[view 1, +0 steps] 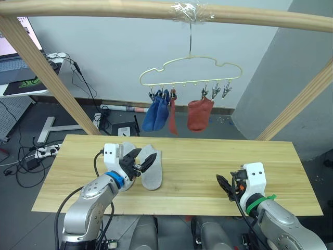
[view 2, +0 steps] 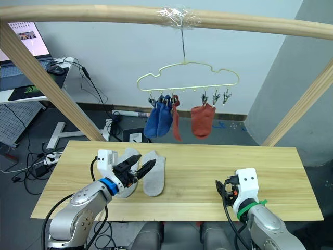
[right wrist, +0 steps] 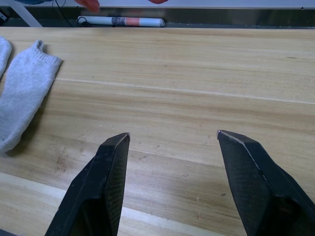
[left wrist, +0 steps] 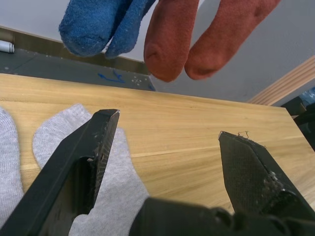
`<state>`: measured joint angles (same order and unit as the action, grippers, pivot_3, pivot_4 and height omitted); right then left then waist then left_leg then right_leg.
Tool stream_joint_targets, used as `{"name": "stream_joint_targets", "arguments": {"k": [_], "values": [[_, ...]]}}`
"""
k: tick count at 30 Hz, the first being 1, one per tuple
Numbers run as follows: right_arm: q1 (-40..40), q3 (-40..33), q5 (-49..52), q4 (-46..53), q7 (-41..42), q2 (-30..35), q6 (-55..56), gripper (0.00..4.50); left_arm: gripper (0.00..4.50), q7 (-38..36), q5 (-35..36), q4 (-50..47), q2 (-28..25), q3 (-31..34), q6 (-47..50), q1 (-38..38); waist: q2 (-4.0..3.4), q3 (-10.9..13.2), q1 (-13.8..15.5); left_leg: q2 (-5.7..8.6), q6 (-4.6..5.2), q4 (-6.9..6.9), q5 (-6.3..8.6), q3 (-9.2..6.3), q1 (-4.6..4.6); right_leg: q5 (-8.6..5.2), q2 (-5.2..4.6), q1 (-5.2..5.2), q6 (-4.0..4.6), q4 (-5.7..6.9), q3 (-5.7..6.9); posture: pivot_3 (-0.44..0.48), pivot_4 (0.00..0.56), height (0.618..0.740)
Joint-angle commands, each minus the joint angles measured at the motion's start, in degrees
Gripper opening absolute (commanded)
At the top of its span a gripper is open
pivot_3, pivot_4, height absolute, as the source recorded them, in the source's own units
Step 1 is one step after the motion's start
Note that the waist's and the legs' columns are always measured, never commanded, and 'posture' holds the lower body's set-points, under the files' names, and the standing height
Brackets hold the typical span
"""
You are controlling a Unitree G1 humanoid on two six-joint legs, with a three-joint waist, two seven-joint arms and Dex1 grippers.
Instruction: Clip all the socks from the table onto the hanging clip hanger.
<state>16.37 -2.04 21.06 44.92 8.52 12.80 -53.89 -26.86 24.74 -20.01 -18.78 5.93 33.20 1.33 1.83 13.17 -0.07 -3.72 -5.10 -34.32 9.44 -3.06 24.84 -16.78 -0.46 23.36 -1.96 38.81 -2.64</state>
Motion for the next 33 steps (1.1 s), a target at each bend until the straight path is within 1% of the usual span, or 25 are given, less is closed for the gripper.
{"name": "stream_joint_targets", "arguments": {"k": [1,18,20,28,31,33], "values": [[0.2,-0.4,0.6,2.5,0.0,0.2,0.6,2.95,3.70,0.0,0.5,-2.2,-0.1,-0.1,-1.1,-0.1,0.00,0.0,0.0,0.00,0.00,0.00,0.00,0.00,0.00,0.00,0.00,0.00,0.00,0.00,0.00,0.073,0.198,0.740],[0.4,-0.5,0.6,2.4,0.2,0.6,0.7,2.95,3.70,0.0,0.4,-2.0,-0.1,-0.1,-1.4,-0.1,0.00,0.0,0.0,0.00,0.00,0.00,0.00,0.00,0.00,0.01,0.01,0.00,-0.01,0.03,0.00,0.074,0.201,0.740],[0.4,-0.4,0.6,2.5,0.1,0.5,0.7,2.58,3.70,-0.1,0.3,-1.9,-0.1,-0.1,-1.5,0.0,0.00,0.0,0.0,0.00,0.00,0.00,0.00,0.00,-0.01,0.01,0.01,0.00,-0.01,0.03,0.00,0.074,0.201,0.740],[0.1,-0.3,0.4,2.3,-0.2,0.4,0.4,2.58,3.70,-0.1,0.2,-1.8,-0.2,-0.1,-1.7,-0.1,0.00,0.0,0.0,0.00,0.00,-0.01,0.00,0.00,-0.01,0.01,0.01,0.00,-0.02,0.04,0.00,0.074,0.201,0.740],[-2.1,-0.5,0.2,1.7,-0.8,0.1,0.2,2.58,3.70,-0.9,0.0,-1.0,-1.5,-0.1,-1.2,-1.9,0.00,0.0,0.0,0.00,0.01,-0.01,-0.01,0.00,-0.01,0.01,0.01,0.00,-0.02,0.05,0.00,0.074,0.201,0.740],[-5.8,-0.9,0.2,1.2,-1.9,-0.6,-0.6,2.58,3.70,-3.7,0.6,-0.1,-3.6,-0.1,-1.3,-3.8,0.00,0.0,0.0,0.00,0.01,-0.03,-0.01,-0.01,-0.03,0.02,0.02,-0.01,-0.04,0.10,0.00,0.085,0.197,0.740]]}}
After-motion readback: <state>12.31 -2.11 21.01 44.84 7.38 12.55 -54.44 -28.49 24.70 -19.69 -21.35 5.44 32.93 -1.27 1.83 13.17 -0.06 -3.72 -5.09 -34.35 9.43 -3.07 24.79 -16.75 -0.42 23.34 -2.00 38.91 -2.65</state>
